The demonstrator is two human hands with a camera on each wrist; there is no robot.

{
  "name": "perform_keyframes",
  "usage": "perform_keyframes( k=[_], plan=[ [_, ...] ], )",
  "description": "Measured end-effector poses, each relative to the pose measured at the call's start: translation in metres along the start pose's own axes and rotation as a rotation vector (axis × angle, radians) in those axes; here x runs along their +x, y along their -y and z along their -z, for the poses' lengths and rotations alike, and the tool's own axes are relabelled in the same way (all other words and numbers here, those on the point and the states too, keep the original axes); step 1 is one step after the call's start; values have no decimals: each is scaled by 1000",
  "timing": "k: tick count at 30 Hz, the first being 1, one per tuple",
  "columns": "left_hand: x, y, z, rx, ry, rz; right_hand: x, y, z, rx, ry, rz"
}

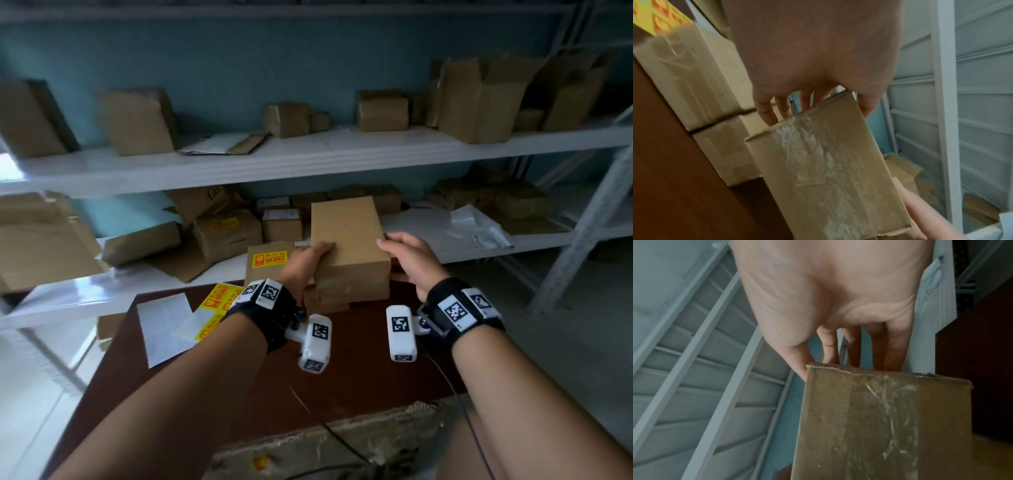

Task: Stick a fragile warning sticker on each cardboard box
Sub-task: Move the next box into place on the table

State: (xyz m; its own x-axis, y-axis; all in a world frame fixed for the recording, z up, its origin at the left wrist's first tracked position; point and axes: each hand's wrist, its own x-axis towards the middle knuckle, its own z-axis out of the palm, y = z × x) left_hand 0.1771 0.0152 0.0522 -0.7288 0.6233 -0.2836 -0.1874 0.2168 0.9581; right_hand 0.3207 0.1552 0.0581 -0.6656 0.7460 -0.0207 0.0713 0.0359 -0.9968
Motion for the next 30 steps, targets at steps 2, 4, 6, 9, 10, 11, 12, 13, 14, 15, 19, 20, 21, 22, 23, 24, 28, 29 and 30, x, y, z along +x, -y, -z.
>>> perform_keyframes(
  k=[2,4,6,9,10,11,12,13,14,15,19,20,21,22,23,24,28,29,30],
  plan=[
    [-10,7,24,18,-44,3,-8,-2,-21,-31,23,-4],
    [-28,15,46,17,-61,-2,-18,-10,-41,-44,55,-36],
    [-44,29,67,-12,-80,6,-32,-20,-58,-73,83,-57],
    [-61,59,90,-27,-114,2,-54,-36,-77,-123,134,-62],
    [-65,70,96,-32,-122,-6,-59,-41,-80,-133,152,-66],
    [-69,81,99,-32,-125,-11,-64,-47,-84,-138,166,-74],
    [-72,90,102,-33,-125,-11,-68,-51,-86,-141,179,-84],
    [-75,99,104,-28,-122,-13,-72,-56,-88,-148,189,-96],
    [-77,107,105,-27,-122,-25,-75,-61,-89,-160,198,-106],
    [-77,114,107,-30,-128,-19,-77,-65,-90,-179,205,-116],
    [-74,135,111,2,-116,20,-80,-81,-93,-250,241,-174],
    [-72,139,112,17,-112,27,-79,-85,-94,-263,248,-188],
    [-70,143,113,43,-107,35,-78,-89,-95,-275,254,-200],
    [-69,146,113,50,-104,43,-77,-92,-97,-281,256,-208],
    [-66,148,113,48,-105,59,-76,-94,-98,-286,256,-212],
    [-62,150,114,42,-113,69,-74,-97,-100,-289,254,-219],
    [-53,156,114,38,-149,92,-68,-102,-105,-313,263,-241],
    [-51,158,114,46,-152,100,-66,-103,-106,-321,263,-249],
    [-49,161,114,54,-149,105,-64,-105,-107,-334,263,-260]
  ],
)
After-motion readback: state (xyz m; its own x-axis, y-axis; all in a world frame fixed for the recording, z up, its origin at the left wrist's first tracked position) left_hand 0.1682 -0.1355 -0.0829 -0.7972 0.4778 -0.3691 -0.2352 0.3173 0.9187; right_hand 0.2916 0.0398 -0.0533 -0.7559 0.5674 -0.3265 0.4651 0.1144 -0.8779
